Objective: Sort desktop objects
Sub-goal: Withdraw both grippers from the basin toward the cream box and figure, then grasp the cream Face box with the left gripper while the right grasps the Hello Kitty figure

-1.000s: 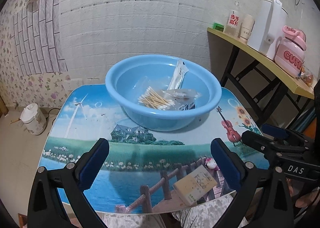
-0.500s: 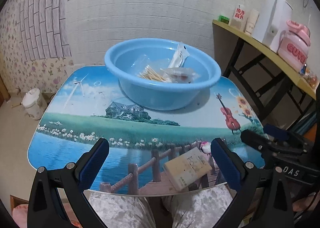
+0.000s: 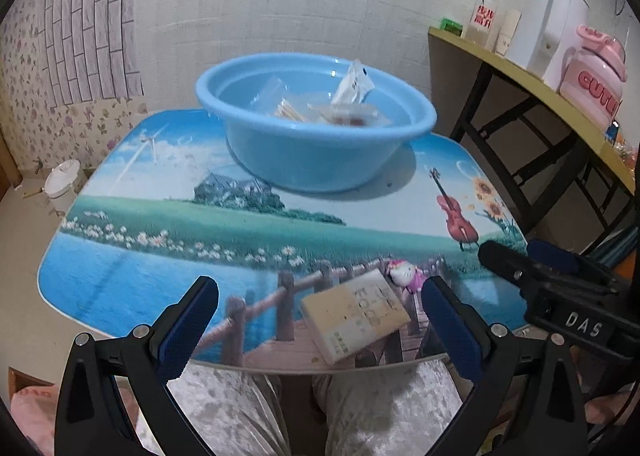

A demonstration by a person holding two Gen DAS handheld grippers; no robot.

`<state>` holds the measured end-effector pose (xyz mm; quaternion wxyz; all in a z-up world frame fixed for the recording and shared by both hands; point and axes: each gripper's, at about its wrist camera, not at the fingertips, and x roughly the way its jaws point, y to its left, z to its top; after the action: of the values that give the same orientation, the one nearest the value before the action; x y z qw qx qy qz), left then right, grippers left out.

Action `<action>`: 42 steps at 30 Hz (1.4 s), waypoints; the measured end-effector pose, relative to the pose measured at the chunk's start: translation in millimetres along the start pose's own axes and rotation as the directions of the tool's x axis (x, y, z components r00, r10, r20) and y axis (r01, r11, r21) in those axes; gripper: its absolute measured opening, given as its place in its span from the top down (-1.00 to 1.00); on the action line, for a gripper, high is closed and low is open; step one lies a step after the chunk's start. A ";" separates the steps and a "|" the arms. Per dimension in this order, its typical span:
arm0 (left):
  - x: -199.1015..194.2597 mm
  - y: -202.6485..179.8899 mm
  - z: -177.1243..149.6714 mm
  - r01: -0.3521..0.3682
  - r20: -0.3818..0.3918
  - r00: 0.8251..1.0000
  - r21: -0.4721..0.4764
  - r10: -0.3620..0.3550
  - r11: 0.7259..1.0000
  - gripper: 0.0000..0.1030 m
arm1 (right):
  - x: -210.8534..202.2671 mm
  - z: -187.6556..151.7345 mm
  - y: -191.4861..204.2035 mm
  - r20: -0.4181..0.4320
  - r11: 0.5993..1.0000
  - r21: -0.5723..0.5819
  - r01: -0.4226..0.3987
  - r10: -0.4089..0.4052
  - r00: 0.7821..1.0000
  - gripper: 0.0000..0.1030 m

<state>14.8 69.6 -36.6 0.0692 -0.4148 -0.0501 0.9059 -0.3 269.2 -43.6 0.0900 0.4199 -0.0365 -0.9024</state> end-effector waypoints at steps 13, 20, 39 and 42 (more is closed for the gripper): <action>20.6 -5.6 -10.8 -0.040 -0.047 0.998 -0.042 0.038 0.998 -0.99 | 9.8 -5.8 -8.4 0.006 0.999 -0.020 -0.028 0.028 1.000 -0.67; 32.1 -7.4 -20.2 -0.056 -0.075 0.996 -0.052 0.052 0.997 -0.95 | 11.3 -6.7 -4.6 0.025 0.998 -0.062 -0.034 0.036 0.999 -0.52; 38.0 11.4 -20.1 -0.038 -0.081 0.996 -0.097 0.030 0.995 -0.95 | 38.4 -14.5 10.3 -0.052 0.963 -0.220 -0.157 0.149 0.987 -0.23; 35.0 19.8 -20.4 0.030 -0.085 0.996 -0.137 -0.042 0.990 -0.94 | 40.0 -15.2 18.2 -0.067 0.948 -0.255 -0.191 0.180 0.981 -0.23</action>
<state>5.9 56.6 -78.9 0.0593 -0.4569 -0.1159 0.8799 -11.5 243.8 -80.9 0.2293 0.4187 0.0448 -0.8776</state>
